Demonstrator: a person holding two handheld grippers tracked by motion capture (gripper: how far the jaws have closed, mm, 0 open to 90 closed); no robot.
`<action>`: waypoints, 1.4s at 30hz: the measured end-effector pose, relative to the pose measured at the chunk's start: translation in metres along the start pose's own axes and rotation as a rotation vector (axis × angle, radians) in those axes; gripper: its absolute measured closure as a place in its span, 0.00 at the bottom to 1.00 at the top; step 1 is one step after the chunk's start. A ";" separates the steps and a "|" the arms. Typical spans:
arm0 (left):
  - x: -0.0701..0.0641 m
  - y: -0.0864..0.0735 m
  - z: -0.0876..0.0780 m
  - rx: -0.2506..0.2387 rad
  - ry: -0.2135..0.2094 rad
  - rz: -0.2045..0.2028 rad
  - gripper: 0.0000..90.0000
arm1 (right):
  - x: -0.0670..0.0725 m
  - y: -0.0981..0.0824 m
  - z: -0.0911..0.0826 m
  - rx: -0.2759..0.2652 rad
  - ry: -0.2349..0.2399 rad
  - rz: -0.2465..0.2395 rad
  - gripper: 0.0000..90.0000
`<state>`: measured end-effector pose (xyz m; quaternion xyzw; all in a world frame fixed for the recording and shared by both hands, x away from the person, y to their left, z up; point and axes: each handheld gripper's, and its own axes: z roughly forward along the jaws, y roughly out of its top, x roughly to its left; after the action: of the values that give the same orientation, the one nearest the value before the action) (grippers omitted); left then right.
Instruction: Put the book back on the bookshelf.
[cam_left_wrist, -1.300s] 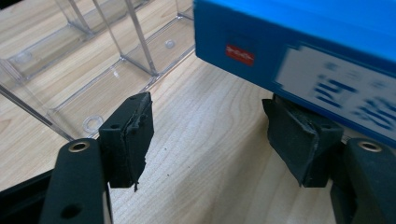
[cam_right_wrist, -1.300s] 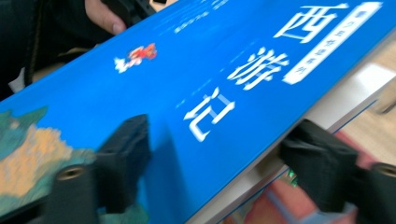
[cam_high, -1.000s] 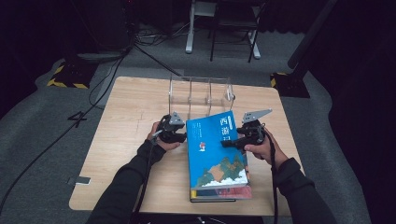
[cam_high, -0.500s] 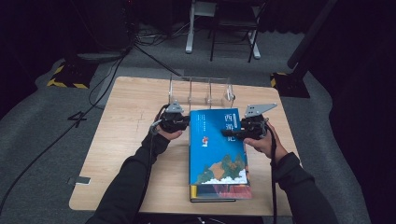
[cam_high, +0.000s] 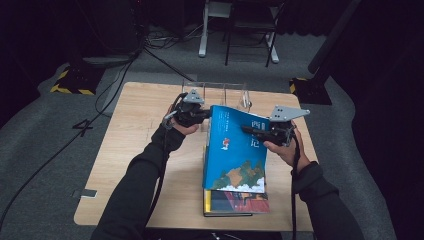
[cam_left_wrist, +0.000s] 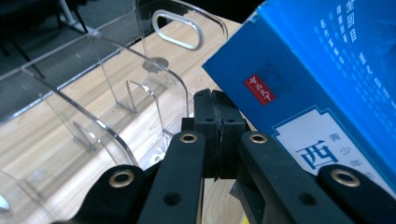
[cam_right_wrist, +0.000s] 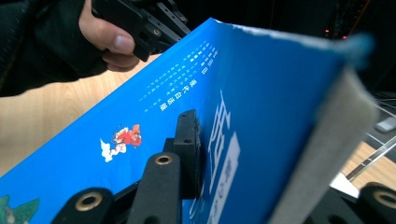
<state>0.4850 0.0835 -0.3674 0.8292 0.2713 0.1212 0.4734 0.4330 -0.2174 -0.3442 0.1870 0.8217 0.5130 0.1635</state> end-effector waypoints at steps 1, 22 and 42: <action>0.001 -0.001 0.000 0.001 -0.001 0.001 1.00 | 0.000 0.000 0.001 0.004 -0.005 -0.005 0.81; 0.003 0.029 -0.028 -0.088 -0.001 0.028 1.00 | 0.007 0.030 -0.009 -0.060 -0.092 -0.100 0.86; -0.079 0.013 -0.076 -0.195 0.059 0.209 0.77 | 0.040 0.026 -0.030 -0.124 -0.200 -0.195 0.85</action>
<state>0.3901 0.0882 -0.3120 0.7990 0.1840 0.2201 0.5285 0.3872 -0.2115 -0.3109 0.1462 0.7822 0.5233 0.3047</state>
